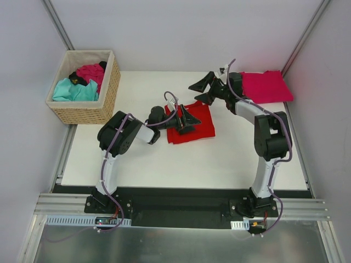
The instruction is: Fold and stack the t-shirts
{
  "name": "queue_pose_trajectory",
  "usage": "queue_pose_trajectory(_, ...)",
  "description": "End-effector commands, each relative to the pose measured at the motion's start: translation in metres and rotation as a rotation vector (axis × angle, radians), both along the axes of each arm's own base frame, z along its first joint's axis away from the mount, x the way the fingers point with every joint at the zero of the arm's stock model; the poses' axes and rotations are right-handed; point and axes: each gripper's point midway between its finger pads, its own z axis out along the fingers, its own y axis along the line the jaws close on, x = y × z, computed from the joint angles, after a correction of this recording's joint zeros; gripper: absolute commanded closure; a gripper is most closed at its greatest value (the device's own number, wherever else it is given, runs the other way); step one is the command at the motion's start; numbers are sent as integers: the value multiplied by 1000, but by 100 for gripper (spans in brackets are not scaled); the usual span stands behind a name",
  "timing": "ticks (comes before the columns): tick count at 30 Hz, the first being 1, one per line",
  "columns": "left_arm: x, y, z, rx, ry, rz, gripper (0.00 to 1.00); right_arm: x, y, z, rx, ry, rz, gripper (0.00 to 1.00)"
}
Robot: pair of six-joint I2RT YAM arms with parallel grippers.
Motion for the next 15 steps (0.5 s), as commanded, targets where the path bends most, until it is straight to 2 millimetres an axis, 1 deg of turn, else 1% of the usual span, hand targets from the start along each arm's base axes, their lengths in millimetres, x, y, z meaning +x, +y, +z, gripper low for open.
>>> queue_pose_trajectory(1, -2, -8, 21, -39, -71, -30, 1, -26, -1, 58, -13, -130, 33, 2)
queue_pose_trajectory(2, -2, -8, 21, -41, -70, -27, 1, -31, -3, 49, -35, -94, 35, 2)
queue_pose_trajectory(4, -4, -7, 26, -50, -86, -32, 1, -36, -7, 43, -83, -100, 42, 2)
queue_pose_trajectory(5, -5, -7, 27, -50, -89, -33, 1, -39, -9, 34, -100, -72, 48, 3)
queue_pose_trajectory(6, -5, -6, 30, -52, -94, -34, 1, -40, -9, 30, -105, -63, 51, 3)
queue_pose_trajectory(7, -5, -5, 29, -48, -91, -31, 1, -41, -9, 20, -109, -44, 56, 3)
queue_pose_trajectory(10, -6, -5, 32, -50, -96, -34, 1, -42, -6, 2, -114, -7, 64, 3)
queue_pose_trajectory(11, -6, -6, 32, -48, -92, -34, 1, -40, -4, -8, -115, 9, 70, 2)
queue_pose_trajectory(13, -6, -6, 34, -47, -95, -37, 1, -38, 1, -15, -101, 26, 89, 2)
queue_pose_trajectory(14, -6, -5, 34, -44, -92, -39, 1, -34, 2, -27, -105, 46, 88, 2)
queue_pose_trajectory(15, -8, -6, 32, -38, -93, -44, 1, -30, 3, -28, -103, 43, 91, 2)
